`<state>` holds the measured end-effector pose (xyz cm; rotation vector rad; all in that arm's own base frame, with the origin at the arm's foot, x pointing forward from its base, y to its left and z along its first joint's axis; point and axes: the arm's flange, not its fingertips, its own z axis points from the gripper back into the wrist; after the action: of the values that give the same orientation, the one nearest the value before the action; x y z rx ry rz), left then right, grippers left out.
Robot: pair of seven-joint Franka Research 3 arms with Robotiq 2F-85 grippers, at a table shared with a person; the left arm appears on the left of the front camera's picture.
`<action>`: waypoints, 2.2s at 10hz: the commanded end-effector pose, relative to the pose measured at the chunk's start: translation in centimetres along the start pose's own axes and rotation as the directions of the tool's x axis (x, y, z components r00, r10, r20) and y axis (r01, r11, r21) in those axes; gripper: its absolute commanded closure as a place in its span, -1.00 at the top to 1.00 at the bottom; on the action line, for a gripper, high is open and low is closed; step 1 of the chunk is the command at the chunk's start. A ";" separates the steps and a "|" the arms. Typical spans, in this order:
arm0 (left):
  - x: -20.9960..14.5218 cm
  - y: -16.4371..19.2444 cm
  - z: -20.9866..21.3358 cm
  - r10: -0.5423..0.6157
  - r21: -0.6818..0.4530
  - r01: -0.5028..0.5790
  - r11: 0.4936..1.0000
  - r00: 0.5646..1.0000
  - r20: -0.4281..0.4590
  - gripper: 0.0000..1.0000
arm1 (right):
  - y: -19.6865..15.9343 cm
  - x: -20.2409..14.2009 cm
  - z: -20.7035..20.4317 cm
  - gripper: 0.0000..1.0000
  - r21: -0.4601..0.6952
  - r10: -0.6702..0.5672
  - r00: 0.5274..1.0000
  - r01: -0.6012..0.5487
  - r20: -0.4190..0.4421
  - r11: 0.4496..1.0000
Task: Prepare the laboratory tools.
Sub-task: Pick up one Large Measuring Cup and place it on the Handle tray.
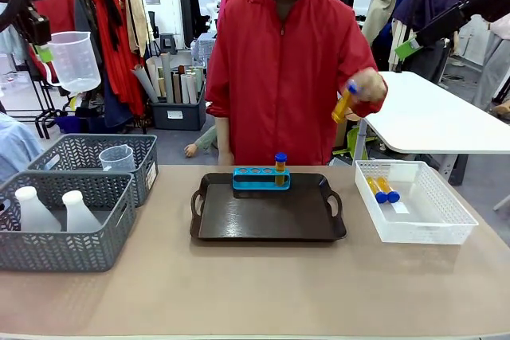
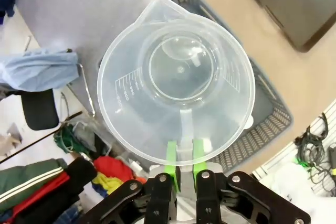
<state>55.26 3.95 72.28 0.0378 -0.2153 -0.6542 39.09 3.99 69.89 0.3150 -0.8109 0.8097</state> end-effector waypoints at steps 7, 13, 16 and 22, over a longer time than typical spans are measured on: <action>1.1 -0.3 4.0 -0.089 -0.027 0.090 0.996 0.995 0.048 -1.00 | 0.0 0.1 0.1 1.00 0.008 0.004 1.000 -0.004 0.007 1.000; 5.3 -6.5 15.8 -0.392 -0.039 0.406 0.913 0.901 0.187 -1.00 | 0.0 0.1 0.1 1.00 0.008 0.004 1.000 -0.004 0.007 1.000; 7.9 -9.4 17.4 -0.506 -0.005 0.519 0.855 0.836 0.211 -1.00 | 0.0 0.1 0.1 1.00 0.008 0.004 1.000 -0.004 0.007 1.000; 7.1 -12.3 13.9 -0.524 -0.008 0.540 0.842 0.821 0.225 -1.00 | 0.0 0.1 0.1 1.00 0.008 0.004 1.000 -0.004 0.007 1.000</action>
<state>50.72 -9.58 85.58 -0.0491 -0.3882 -1.2329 39.08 4.00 69.89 0.3146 -0.8106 0.8098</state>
